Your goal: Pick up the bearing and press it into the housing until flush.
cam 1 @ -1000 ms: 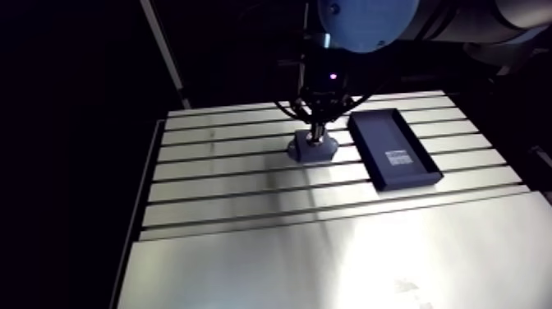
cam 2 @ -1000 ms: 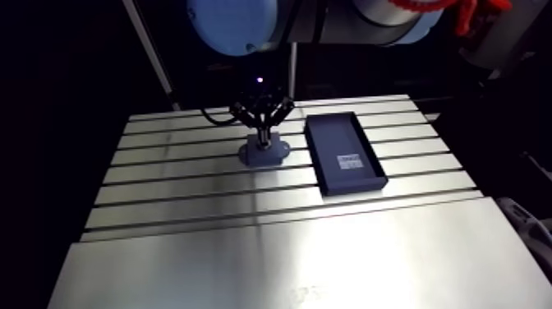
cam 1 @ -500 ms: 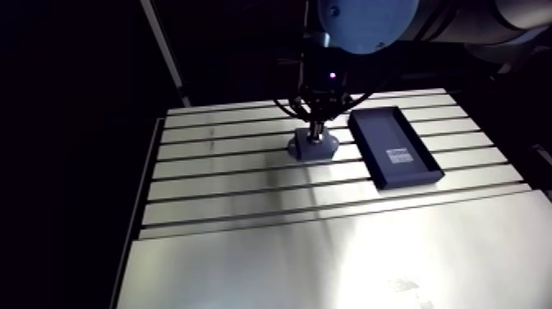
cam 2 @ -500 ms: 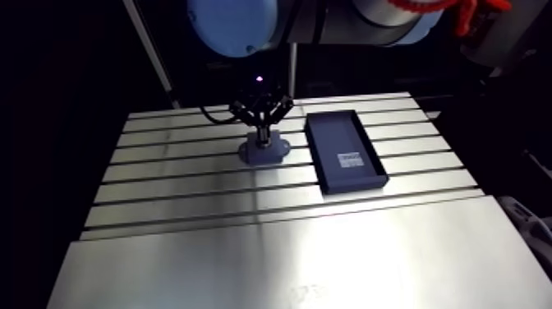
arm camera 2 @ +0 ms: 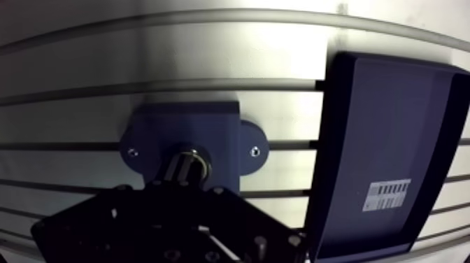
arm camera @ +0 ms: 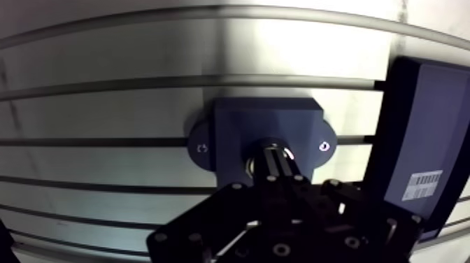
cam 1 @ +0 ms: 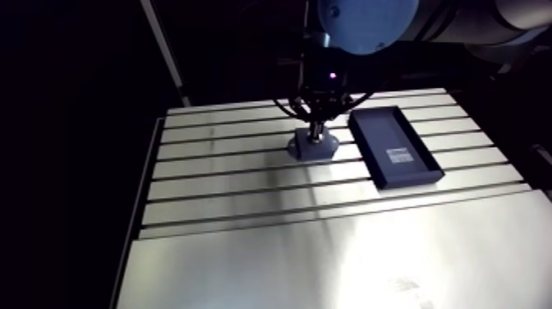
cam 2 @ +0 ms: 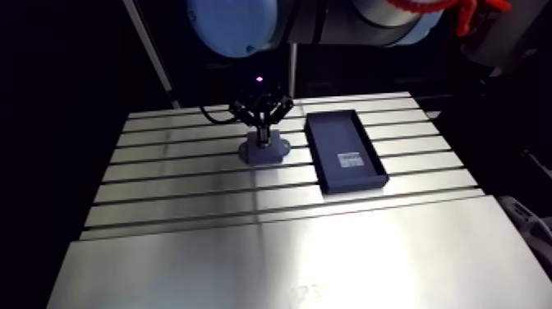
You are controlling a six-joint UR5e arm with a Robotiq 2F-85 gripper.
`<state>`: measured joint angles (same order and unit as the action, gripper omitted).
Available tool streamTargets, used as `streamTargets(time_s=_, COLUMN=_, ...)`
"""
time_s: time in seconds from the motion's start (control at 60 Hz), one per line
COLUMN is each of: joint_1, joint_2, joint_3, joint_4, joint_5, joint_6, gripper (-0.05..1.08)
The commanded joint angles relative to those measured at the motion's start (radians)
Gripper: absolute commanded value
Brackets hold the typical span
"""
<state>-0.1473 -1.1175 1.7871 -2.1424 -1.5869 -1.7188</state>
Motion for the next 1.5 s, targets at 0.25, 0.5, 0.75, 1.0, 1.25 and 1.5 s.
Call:
streamTargets(time_s=0.25, joint_1=0.0, joint_2=0.005, joint_3=0.001, joint_4=0.0, joint_5=-0.002, joint_6=-0.003, gripper=0.89)
streamTargets(time_s=0.5, joint_1=0.0, joint_2=0.006, joint_3=0.007, joint_4=-0.001, joint_5=-0.002, joint_6=-0.003, gripper=0.89)
streamTargets(time_s=0.75, joint_1=0.0, joint_2=0.006, joint_3=0.011, joint_4=0.0, joint_5=0.0, joint_6=-0.003, gripper=0.89)
streamTargets(time_s=1.0, joint_1=0.002, joint_2=0.006, joint_3=0.013, joint_4=0.0, joint_5=-0.001, joint_6=-0.003, gripper=0.89)
streamTargets(time_s=1.25, joint_1=0.002, joint_2=0.006, joint_3=0.013, joint_4=-0.001, joint_5=-0.002, joint_6=-0.003, gripper=0.89)
streamTargets(time_s=1.5, joint_1=0.0, joint_2=0.006, joint_3=0.015, joint_4=-0.003, joint_5=-0.003, joint_6=-0.005, gripper=0.89)
